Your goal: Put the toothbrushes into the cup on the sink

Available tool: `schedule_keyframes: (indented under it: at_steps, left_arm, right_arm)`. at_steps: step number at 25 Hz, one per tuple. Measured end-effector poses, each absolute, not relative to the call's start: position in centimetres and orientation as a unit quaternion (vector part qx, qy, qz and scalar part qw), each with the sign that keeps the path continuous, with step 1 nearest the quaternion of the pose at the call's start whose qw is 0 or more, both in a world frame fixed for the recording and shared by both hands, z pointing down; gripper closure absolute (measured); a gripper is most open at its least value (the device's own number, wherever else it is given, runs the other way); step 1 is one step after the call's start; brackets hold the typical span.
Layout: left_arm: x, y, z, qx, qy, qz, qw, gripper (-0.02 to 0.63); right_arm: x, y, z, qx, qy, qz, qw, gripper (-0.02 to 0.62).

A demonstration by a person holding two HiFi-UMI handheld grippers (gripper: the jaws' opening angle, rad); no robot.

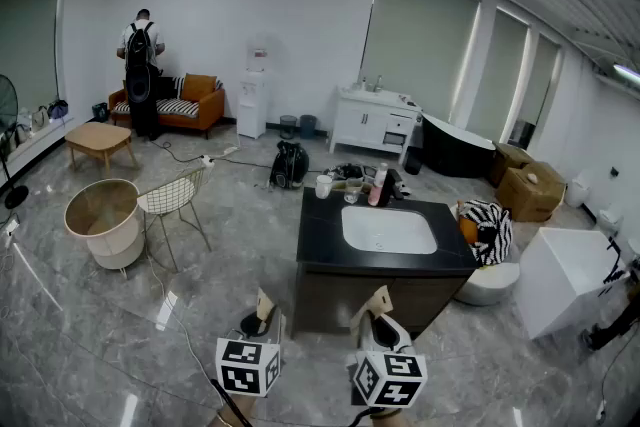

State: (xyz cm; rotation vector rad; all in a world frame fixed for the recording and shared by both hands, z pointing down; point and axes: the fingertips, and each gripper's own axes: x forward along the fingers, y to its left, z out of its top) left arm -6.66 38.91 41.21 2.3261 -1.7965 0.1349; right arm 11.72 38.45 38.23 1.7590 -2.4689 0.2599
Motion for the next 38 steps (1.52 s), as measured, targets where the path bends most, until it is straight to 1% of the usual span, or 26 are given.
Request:
schedule_keyframes:
  at_steps: [11,19,24,38]
  left_arm:
    - [-7.7,38.7,42.8,0.797,-0.592,0.054,0.109,0.566]
    - [-8.0,37.3,44.0,0.796,-0.59,0.059,0.122,0.566]
    - [-7.6,34.8,44.8,0.794,-0.59,0.065,0.129,0.566]
    - [-5.8,24.2,43.3,0.785,-0.606,0.071,0.106,0.566]
  right_arm:
    - [9.8,38.3,38.9,0.582,-0.807,0.092,0.036,0.568]
    - [10.4,37.0,40.0,0.594,-0.797,0.106,0.032,0.568]
    - [11.3,34.1,40.8,0.598,-0.793,0.112,0.033,0.568]
    - [13.5,22.8,40.9,0.583,-0.803,0.122,0.032,0.568]
